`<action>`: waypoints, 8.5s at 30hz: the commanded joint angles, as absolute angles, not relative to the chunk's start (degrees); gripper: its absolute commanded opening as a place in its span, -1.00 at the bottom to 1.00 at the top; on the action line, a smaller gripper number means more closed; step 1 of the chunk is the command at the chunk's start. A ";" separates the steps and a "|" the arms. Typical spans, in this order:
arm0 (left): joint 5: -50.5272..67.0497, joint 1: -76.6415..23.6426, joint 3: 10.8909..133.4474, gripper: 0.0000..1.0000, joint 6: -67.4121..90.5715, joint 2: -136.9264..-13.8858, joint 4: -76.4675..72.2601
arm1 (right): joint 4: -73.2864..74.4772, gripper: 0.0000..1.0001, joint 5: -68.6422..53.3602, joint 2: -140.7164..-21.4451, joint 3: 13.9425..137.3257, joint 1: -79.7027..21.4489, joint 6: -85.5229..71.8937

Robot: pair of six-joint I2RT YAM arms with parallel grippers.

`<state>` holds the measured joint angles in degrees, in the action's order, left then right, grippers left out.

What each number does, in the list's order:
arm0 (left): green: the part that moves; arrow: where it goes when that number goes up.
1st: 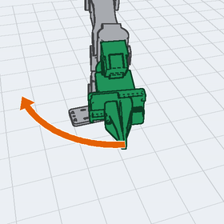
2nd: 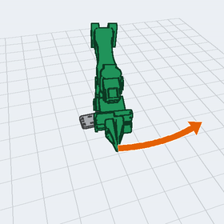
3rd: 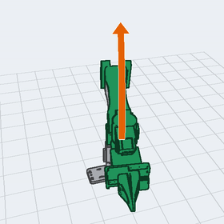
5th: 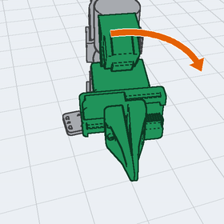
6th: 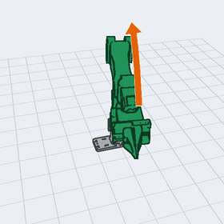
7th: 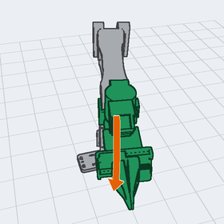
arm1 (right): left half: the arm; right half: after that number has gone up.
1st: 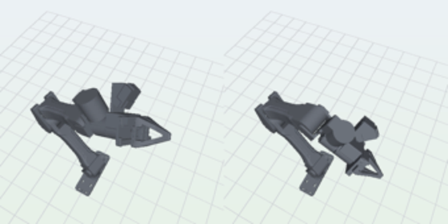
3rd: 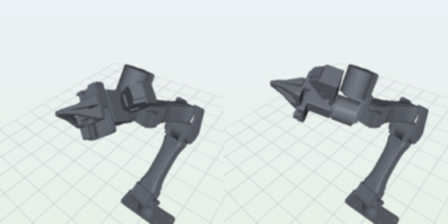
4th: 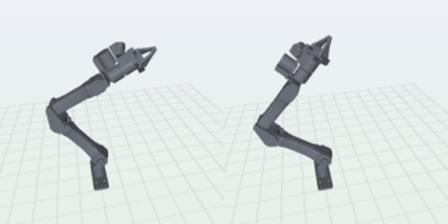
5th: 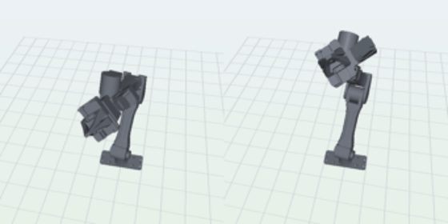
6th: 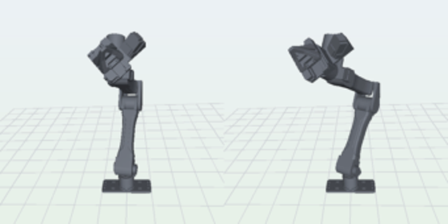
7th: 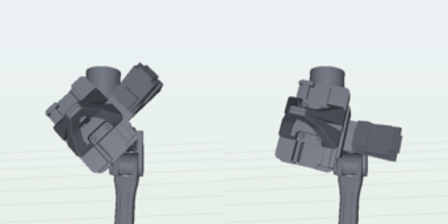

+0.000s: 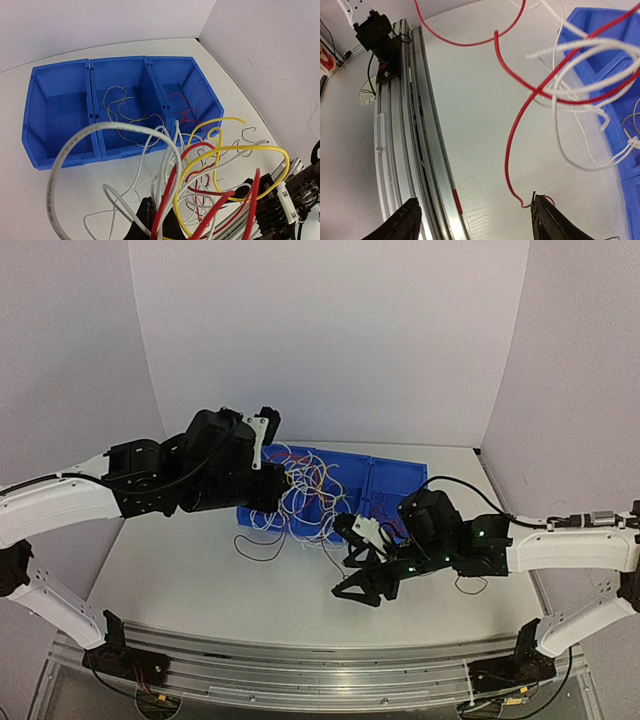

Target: Untangle the cables

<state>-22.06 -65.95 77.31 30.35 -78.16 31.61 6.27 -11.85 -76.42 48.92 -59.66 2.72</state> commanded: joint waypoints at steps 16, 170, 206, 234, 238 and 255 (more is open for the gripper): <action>-23.36 -65.78 83.93 -1.00 37.07 -80.79 37.30 | -12.48 0.20 -6.85 -84.44 47.88 -60.97 2.00; -6.15 -38.20 44.53 -0.83 43.19 -84.58 21.49 | 11.56 -1.00 32.94 -87.07 83.87 -39.74 -3.68; -5.58 -38.17 41.50 -0.83 44.03 -80.43 21.53 | 15.61 -1.00 23.81 -104.47 74.05 -32.58 -23.79; -3.95 -38.23 42.18 -0.84 44.03 -81.52 20.12 | 28.60 -0.17 14.12 -97.70 78.62 -32.26 -22.74; -3.59 -38.22 42.03 -0.84 43.91 -81.30 19.92 | 29.13 0.13 12.98 -95.67 78.49 -32.32 -22.08; 11.88 -38.32 40.61 -1.00 37.60 -80.21 9.66 | 20.72 0.74 -5.06 -94.54 72.79 -55.60 -0.53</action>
<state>3.66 -38.41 41.40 40.53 -82.14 16.85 24.58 2.81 -92.42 75.00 -53.18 -6.82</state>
